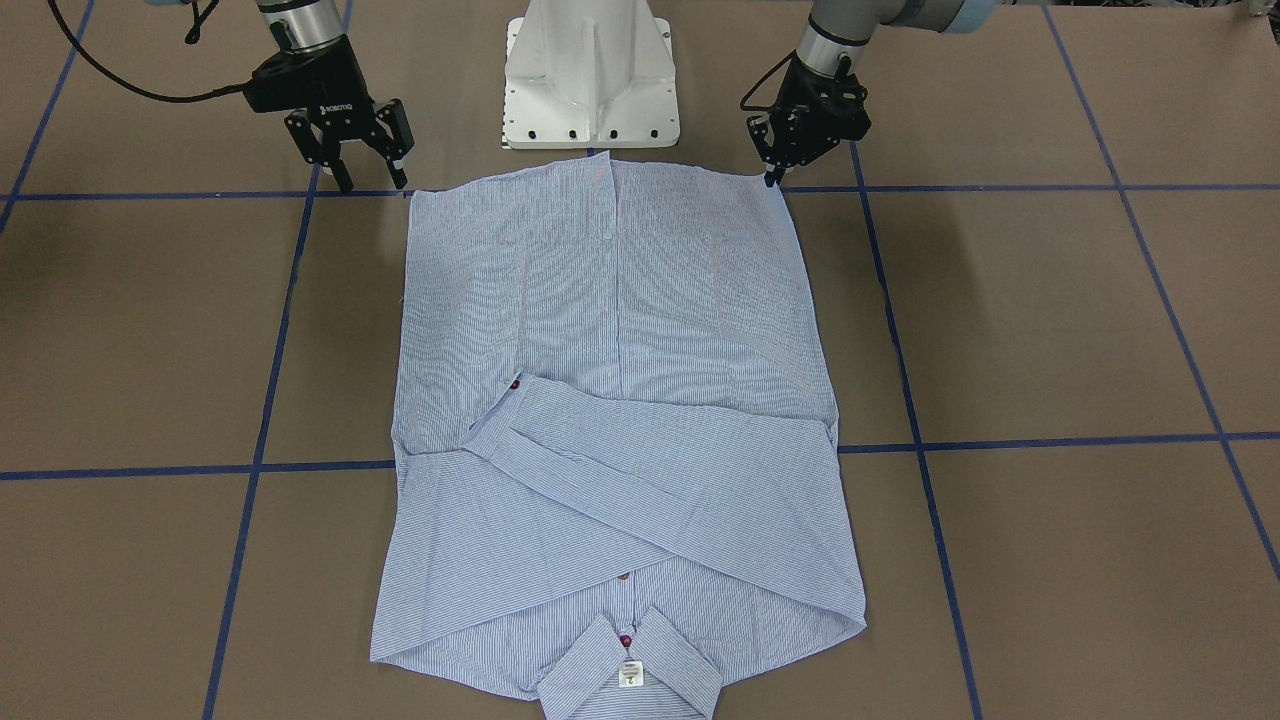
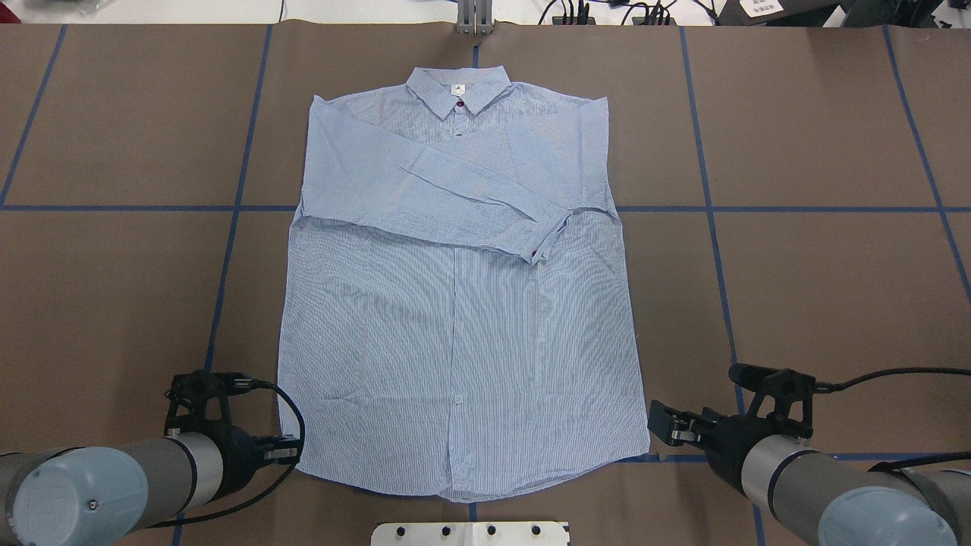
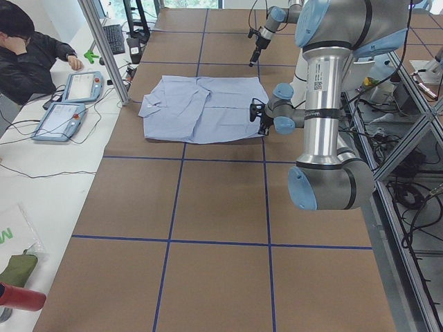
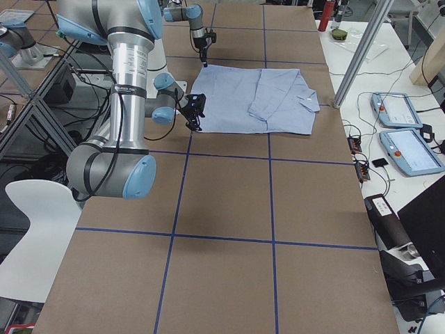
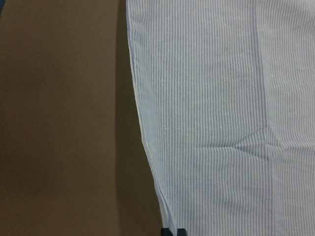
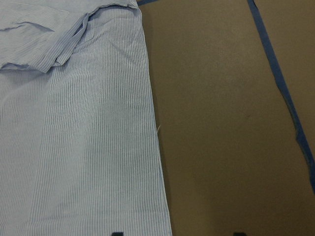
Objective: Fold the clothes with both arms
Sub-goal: 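Adjust and grasp the other hem corner with the right gripper, then lift the hem with both grippers and fold it toward the collar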
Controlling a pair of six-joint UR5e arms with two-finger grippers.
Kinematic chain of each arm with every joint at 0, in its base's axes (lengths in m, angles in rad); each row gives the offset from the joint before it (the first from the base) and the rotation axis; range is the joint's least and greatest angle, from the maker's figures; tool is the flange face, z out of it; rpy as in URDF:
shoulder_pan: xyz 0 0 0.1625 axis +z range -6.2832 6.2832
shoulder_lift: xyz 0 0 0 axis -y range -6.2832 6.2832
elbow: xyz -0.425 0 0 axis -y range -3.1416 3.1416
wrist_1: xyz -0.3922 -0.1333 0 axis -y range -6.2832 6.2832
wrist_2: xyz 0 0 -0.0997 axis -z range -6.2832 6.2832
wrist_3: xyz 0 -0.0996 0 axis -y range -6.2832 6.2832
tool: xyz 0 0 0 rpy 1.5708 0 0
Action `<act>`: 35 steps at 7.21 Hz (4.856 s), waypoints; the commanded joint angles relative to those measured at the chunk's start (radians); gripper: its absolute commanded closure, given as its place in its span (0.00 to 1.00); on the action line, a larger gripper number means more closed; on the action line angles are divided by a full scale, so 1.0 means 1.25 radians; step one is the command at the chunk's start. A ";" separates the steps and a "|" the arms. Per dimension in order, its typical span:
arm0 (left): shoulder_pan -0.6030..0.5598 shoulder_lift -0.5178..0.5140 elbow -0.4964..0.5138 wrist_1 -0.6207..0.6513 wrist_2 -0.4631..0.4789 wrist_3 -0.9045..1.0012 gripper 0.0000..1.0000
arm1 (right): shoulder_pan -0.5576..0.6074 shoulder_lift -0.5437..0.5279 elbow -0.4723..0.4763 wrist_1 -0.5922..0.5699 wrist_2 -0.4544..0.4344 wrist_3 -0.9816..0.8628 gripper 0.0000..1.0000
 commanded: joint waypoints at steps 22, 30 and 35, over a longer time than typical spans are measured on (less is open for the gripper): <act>-0.009 0.064 -0.317 0.133 -0.069 0.011 1.00 | -0.071 0.132 0.240 -0.439 -0.003 0.124 1.00; -0.298 -0.139 -0.172 0.328 -0.187 0.247 1.00 | 0.270 0.514 0.138 -0.750 0.175 -0.126 1.00; -0.435 -0.317 0.095 0.316 -0.174 0.325 1.00 | 0.489 0.663 -0.364 -0.379 0.270 -0.267 1.00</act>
